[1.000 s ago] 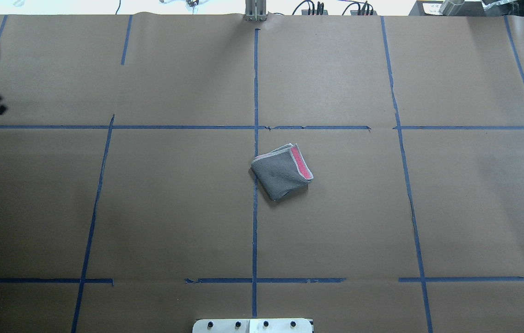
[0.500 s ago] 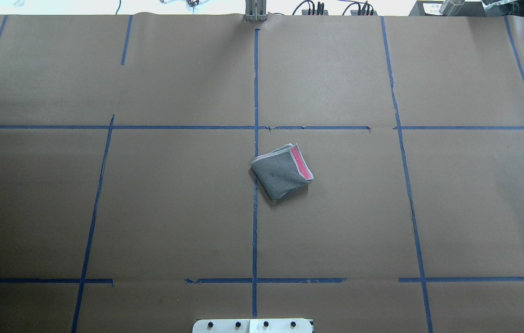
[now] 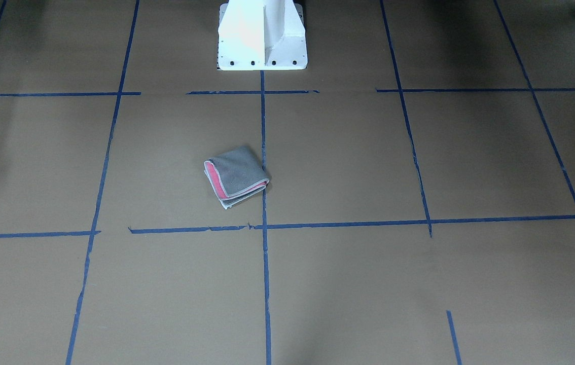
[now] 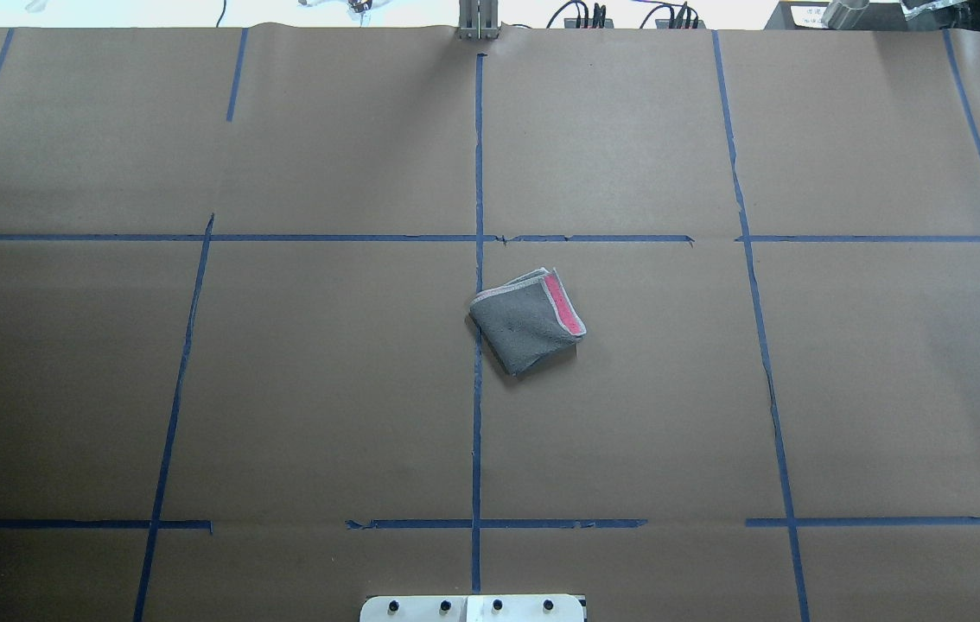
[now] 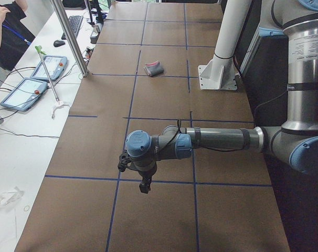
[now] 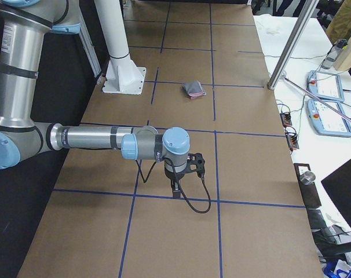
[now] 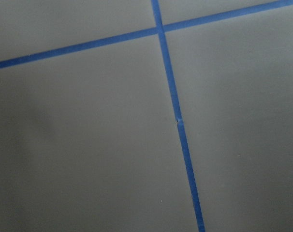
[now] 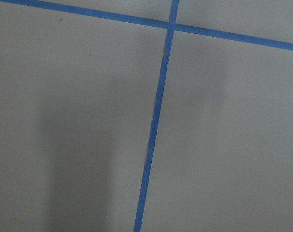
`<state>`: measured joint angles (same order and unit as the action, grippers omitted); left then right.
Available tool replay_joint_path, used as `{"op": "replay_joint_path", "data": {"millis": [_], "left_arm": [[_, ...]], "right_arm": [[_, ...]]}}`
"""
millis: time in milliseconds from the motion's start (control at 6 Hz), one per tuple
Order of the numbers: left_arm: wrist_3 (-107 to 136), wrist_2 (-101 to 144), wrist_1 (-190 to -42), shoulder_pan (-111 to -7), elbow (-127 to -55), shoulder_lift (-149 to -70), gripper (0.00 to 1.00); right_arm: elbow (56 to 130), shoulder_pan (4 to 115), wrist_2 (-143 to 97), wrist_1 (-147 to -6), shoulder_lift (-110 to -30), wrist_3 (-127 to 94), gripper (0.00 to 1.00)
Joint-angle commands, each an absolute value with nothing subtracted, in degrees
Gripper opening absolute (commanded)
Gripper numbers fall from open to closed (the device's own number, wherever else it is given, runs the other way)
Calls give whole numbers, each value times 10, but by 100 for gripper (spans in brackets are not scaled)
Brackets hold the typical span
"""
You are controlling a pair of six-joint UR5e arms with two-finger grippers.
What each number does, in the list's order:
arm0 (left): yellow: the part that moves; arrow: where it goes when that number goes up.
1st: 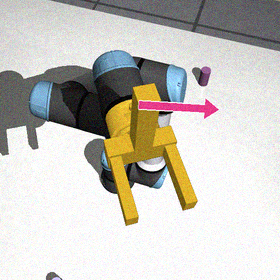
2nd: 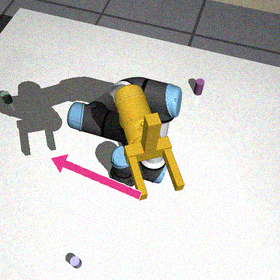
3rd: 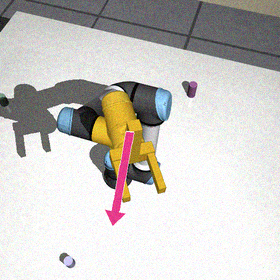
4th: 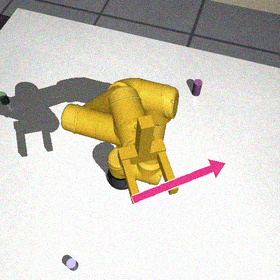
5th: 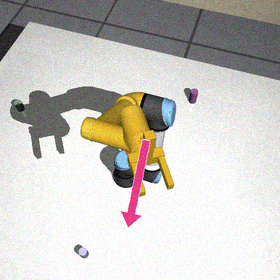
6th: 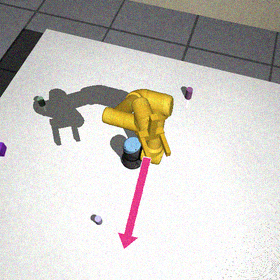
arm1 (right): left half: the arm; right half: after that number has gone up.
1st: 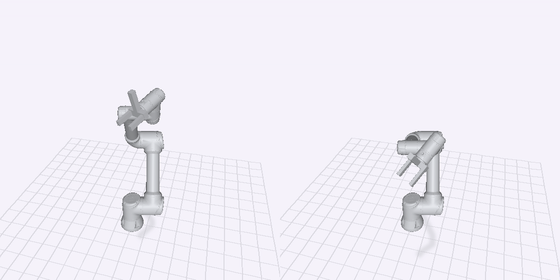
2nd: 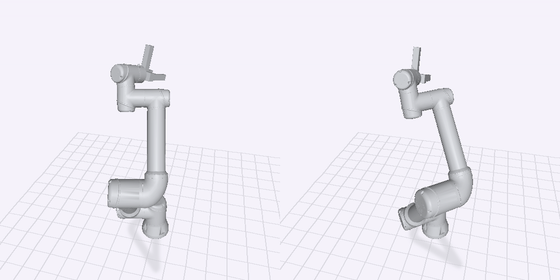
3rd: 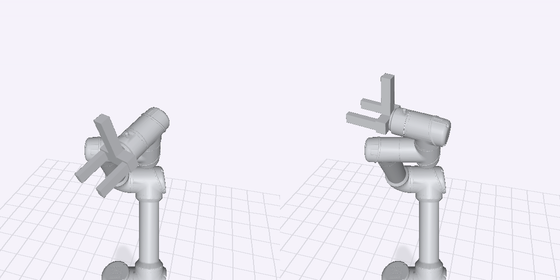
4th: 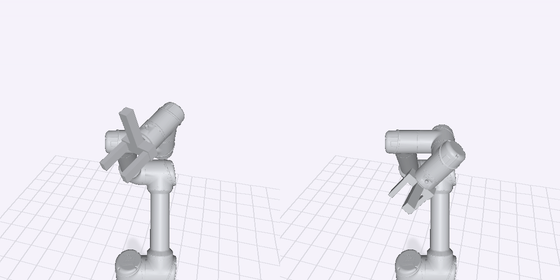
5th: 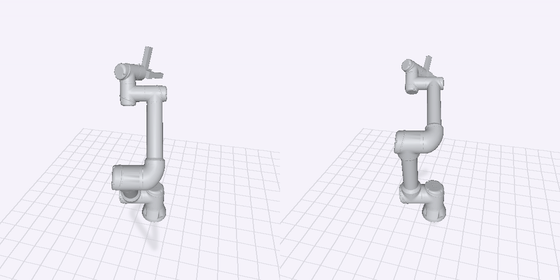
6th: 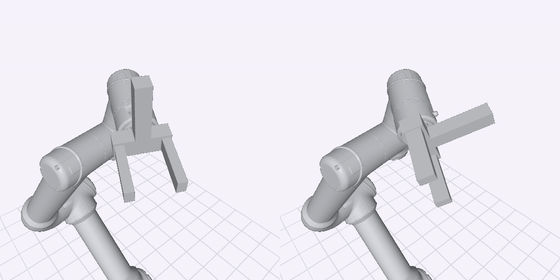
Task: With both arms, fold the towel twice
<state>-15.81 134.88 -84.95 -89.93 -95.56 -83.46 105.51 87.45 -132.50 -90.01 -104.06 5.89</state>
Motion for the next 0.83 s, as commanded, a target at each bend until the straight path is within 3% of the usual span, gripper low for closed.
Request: {"op": "replay_joint_path", "data": {"millis": [0,667], "left_arm": [[-156,1352,-857,-900,-962,-831,100],[-160,1346,-853,-899,-962,-831,100]], "right_arm": [[1056,875,-1325,-899,-1040,59,100],[1055,874,-1325,-899,-1040,59,100]]}}
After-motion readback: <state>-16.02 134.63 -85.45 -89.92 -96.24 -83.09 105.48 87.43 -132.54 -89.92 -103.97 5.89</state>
